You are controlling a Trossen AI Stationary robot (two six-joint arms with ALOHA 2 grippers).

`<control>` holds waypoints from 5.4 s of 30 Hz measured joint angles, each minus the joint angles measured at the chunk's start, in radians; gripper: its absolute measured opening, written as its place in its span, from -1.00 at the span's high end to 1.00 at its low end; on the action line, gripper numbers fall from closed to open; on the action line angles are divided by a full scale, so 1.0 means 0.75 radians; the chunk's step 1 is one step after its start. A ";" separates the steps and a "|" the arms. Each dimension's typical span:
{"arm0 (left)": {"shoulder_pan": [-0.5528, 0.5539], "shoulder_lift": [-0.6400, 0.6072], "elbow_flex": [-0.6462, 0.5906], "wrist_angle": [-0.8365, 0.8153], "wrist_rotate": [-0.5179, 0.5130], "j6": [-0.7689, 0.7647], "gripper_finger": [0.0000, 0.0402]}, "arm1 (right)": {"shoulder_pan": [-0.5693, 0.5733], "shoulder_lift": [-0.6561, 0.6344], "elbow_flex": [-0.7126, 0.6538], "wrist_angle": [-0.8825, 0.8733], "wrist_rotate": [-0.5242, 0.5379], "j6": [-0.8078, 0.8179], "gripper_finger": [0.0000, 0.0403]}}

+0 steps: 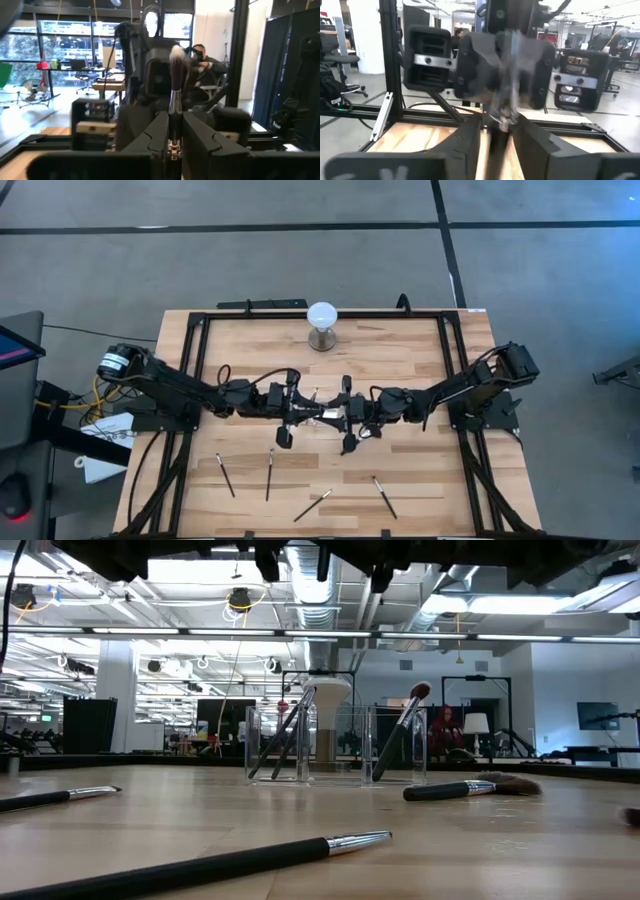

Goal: Put items in baskets/containers
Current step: Put the black foundation brush into the transparent organizer, then put the black eyeshadow brush into the transparent organizer

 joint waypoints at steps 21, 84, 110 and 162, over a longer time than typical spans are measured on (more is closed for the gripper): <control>0.009 -0.135 -0.004 -0.320 -0.060 -0.034 0.57 | 0.043 -0.217 -0.075 -0.247 0.150 -0.021 0.83; -0.059 -0.614 -0.177 -0.634 -0.226 -0.090 0.54 | -0.079 0.320 -0.555 0.787 0.273 0.527 0.69; -0.059 -0.614 -0.178 -0.638 -0.226 -0.095 0.54 | 0.147 -0.055 -0.560 0.454 0.308 0.177 0.29; -0.212 -0.563 -0.108 -0.684 -0.306 -0.024 0.54 | 0.460 -0.316 -0.108 -1.505 0.301 0.964 0.50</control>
